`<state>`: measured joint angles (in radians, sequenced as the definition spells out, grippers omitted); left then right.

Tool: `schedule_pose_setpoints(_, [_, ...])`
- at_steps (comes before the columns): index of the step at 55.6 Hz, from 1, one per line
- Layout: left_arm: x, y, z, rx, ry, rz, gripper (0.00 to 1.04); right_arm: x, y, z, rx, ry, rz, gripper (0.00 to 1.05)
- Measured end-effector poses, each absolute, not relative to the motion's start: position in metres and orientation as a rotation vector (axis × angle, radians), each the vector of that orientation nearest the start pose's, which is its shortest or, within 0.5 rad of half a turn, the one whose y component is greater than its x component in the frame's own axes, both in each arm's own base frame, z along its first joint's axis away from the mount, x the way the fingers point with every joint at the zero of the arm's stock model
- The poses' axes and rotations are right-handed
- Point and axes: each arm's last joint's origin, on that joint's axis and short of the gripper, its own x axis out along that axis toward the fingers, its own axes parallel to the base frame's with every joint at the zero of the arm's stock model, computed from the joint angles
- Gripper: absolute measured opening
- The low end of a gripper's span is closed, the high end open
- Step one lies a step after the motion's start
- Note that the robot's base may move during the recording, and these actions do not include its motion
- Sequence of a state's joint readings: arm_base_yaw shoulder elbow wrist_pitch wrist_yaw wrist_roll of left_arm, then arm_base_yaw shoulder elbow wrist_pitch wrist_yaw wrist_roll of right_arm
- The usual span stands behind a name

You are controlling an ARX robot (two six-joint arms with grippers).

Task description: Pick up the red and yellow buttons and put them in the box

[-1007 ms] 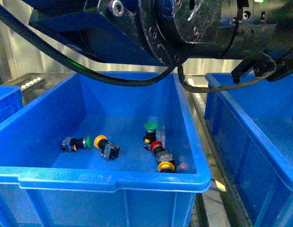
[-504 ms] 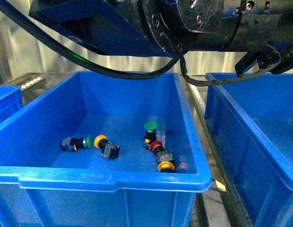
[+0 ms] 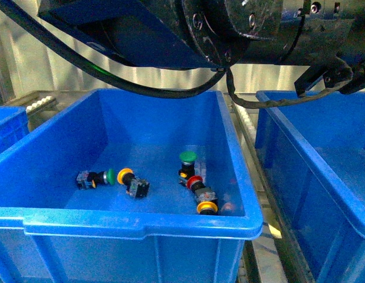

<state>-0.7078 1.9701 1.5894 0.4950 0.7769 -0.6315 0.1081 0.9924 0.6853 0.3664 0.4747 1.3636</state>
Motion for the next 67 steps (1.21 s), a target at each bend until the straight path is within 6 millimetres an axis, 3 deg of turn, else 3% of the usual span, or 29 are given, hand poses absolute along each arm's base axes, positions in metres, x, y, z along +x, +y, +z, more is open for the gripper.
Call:
schedule_pose_setpoints(3, [0.336, -0.315, 0.321, -0.503, 0.341, -1.464, 0.33, 0.221, 0.01, 0.312, 1.366, -0.299, -0.273, 0.33])
schedule_pose_setpoints(6, [0.336, -0.316, 0.321, -0.503, 0.338, -1.454, 0.39, 0.221, 0.009, 0.312, 1.365, -0.297, -0.273, 0.33])
schedule_pose_setpoints(21, [0.34, -0.318, 0.317, -0.483, 0.31, -1.392, 0.96, 0.22, 0.003, 0.311, 1.339, -0.3, -0.284, 0.32])
schedule_pose_setpoints(35, [0.346, -0.303, 0.332, -0.491, 0.235, -1.309, 0.97, 0.22, -0.004, 0.299, 1.32, -0.286, -0.31, 0.32])
schedule_pose_setpoints(41, [0.347, -0.28, 0.347, -0.502, 0.168, -1.248, 0.97, 0.22, -0.008, 0.292, 1.301, -0.28, -0.325, 0.32])
schedule_pose_setpoints(47, [0.344, -0.246, 0.361, -0.504, 0.112, -1.153, 0.97, 0.222, -0.014, 0.287, 1.264, -0.274, -0.35, 0.32])
schedule_pose_setpoints(55, [0.331, -0.19, 0.355, -0.508, 0.06, -1.009, 0.97, 0.222, -0.022, 0.286, 1.213, -0.273, -0.368, 0.32])
schedule_pose_setpoints(67, [0.272, -0.094, 0.331, -0.45, 0.041, -0.786, 0.97, 0.218, -0.027, 0.289, 1.144, -0.281, -0.375, 0.32])
